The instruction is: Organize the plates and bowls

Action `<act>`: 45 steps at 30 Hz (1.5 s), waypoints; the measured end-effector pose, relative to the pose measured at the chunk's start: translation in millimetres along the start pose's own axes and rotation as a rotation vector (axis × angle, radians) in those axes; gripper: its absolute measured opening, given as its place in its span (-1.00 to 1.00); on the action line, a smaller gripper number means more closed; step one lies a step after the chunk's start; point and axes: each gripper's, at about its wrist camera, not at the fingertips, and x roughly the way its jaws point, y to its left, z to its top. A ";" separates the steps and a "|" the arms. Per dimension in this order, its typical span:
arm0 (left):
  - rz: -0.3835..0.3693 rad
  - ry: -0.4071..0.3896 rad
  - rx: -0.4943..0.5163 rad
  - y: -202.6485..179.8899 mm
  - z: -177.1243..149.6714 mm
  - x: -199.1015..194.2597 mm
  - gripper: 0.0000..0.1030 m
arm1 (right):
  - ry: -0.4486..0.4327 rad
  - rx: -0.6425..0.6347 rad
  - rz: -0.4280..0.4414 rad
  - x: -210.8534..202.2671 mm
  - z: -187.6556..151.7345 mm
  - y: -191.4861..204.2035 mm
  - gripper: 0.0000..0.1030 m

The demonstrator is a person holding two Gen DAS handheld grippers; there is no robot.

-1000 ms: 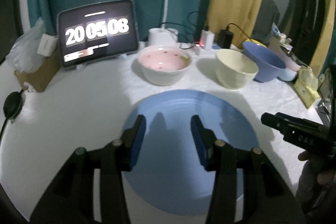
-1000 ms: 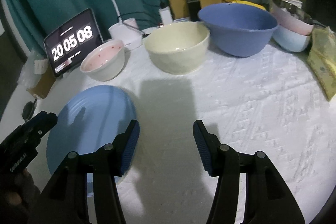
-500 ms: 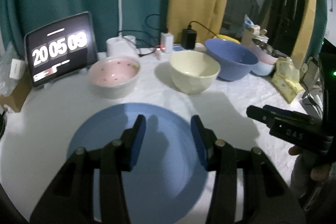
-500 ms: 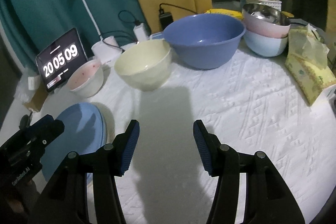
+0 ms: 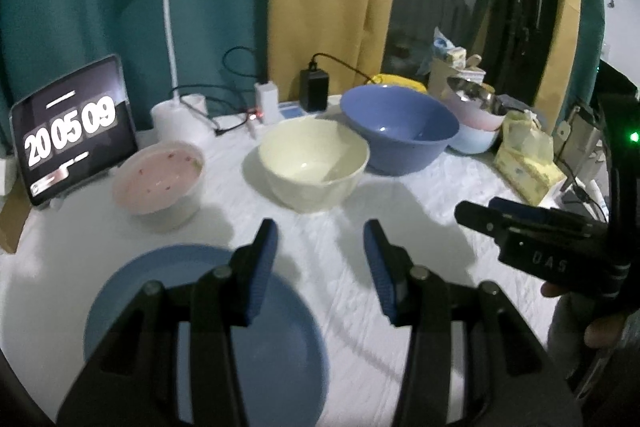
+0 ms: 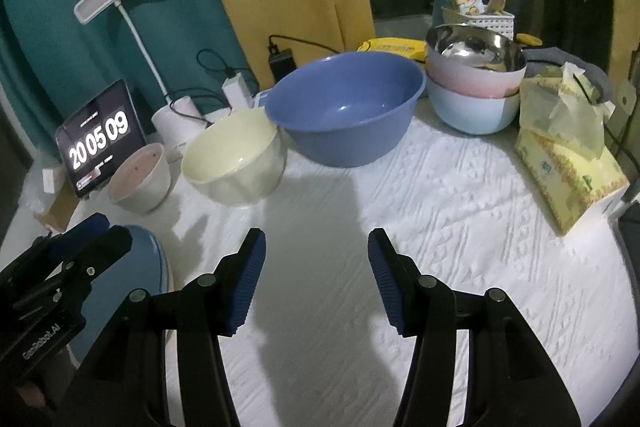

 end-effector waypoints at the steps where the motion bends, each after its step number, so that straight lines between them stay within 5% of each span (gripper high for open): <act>1: -0.002 -0.004 0.005 -1.8 2.8 1.4 -0.10 | -0.003 0.002 -0.001 0.1 2.3 -2.3 0.09; 28: -0.040 -0.022 0.003 -16.0 53.3 64.7 -0.10 | -0.042 0.063 -0.094 62.5 75.5 -46.2 0.09; 41: -0.034 -0.006 0.021 -33.9 64.1 91.6 -0.10 | 0.038 0.131 -0.152 97.4 56.1 -81.8 0.07; 45: -0.040 -0.005 0.038 -44.4 67.4 97.7 -0.10 | 0.043 0.149 -0.151 100.0 49.3 -92.7 -0.16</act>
